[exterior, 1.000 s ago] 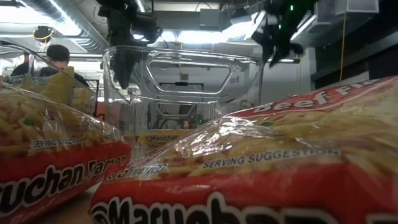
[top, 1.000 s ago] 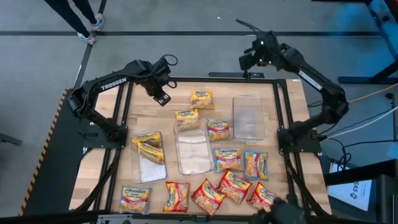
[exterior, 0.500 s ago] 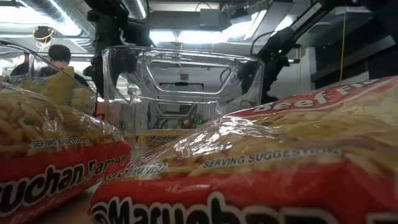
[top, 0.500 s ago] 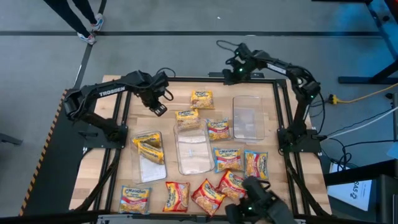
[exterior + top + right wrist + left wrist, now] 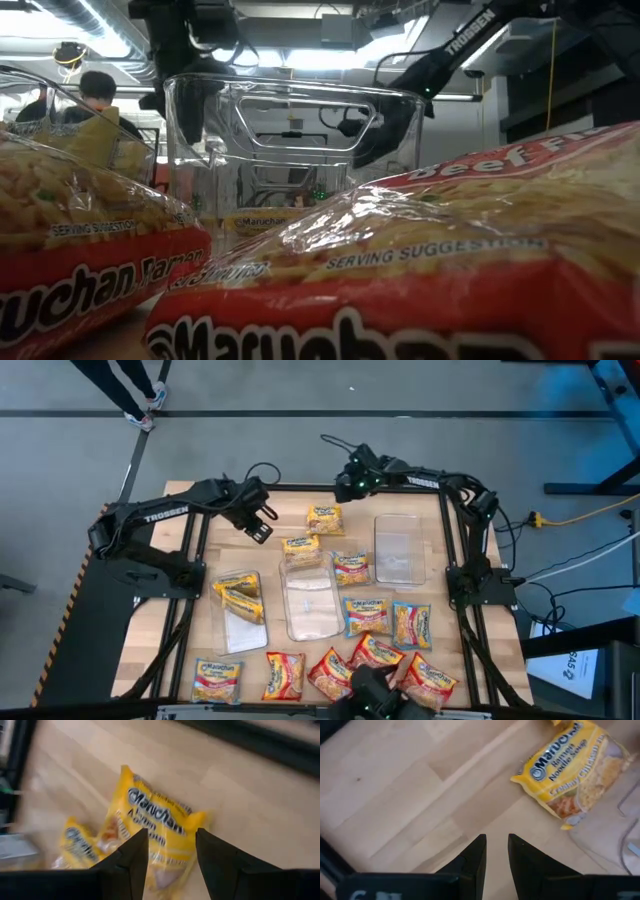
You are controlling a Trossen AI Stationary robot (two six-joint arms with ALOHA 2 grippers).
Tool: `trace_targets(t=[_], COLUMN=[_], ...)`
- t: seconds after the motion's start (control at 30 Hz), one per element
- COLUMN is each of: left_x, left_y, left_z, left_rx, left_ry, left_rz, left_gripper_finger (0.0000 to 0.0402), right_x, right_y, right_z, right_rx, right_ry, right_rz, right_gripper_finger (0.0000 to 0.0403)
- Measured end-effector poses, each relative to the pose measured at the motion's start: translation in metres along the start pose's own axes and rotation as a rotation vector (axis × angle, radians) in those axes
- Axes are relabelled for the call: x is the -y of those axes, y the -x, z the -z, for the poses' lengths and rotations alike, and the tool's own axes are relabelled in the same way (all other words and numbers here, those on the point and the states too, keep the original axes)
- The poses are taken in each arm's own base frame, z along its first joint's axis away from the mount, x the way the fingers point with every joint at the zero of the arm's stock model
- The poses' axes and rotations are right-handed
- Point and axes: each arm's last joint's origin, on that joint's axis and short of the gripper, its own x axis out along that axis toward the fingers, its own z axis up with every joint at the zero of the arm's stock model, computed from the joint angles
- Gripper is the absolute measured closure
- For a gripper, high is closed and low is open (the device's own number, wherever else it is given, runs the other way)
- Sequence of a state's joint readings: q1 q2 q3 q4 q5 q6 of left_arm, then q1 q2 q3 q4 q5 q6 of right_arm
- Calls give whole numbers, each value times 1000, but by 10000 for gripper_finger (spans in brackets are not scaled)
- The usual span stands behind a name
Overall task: Sort Maruchan noodles
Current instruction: Put the yellow noodle pack into the left transparent bin
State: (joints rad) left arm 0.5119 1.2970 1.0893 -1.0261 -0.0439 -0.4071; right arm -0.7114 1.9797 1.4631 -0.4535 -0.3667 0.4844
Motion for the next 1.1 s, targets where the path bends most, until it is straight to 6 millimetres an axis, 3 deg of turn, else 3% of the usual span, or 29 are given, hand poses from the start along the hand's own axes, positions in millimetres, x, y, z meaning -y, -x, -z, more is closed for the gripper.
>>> trace_targets(t=[0.23,0.5,0.67,0.8,1.0,1.1], left_x=[9,18,19,17,14,12], left_y=[7,8,12,17,26,29], left_z=[6,10,12,14,18,19], left_rx=[32,36,58,77,115,136], left_ry=[-12,-30,-35,-33,-29,-26], left_rz=[4,12,4,11,11,-3], left_gripper_finger=[327,327,327,327,327,327], right_x=[-18,-16,-16,-16,-17,-18], right_y=[-12,-38,-43,-43,-43,-43], right_z=[13,25,28,27,28,28], right_rx=[16,-45,-63,-61,-81,-103], right_ry=[65,15,13,14,41,69], right_rz=[91,125,119,110,77,37], right_gripper_finger=[242,242,245,279,384,395])
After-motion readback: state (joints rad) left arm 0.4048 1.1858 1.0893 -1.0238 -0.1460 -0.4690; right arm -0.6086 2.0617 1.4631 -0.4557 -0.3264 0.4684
